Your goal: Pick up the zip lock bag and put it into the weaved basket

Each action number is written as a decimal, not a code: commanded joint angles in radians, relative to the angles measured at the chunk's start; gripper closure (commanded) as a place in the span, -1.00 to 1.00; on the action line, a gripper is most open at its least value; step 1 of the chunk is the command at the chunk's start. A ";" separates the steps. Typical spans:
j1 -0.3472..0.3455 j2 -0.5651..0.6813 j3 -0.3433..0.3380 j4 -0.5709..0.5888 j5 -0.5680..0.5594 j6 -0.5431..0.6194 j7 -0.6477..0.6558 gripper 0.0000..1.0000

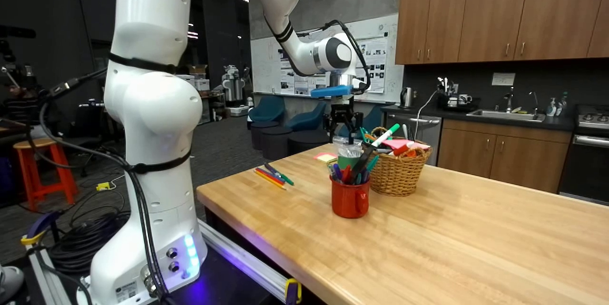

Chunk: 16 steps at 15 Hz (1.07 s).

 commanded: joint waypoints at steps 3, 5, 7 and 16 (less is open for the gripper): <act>0.001 -0.019 0.006 -0.008 -0.032 -0.018 0.031 0.41; 0.000 -0.036 0.004 -0.022 -0.031 -0.020 0.035 0.72; -0.003 -0.061 0.003 -0.041 -0.025 -0.021 0.040 0.98; -0.039 -0.278 -0.015 -0.177 0.035 -0.032 0.052 0.99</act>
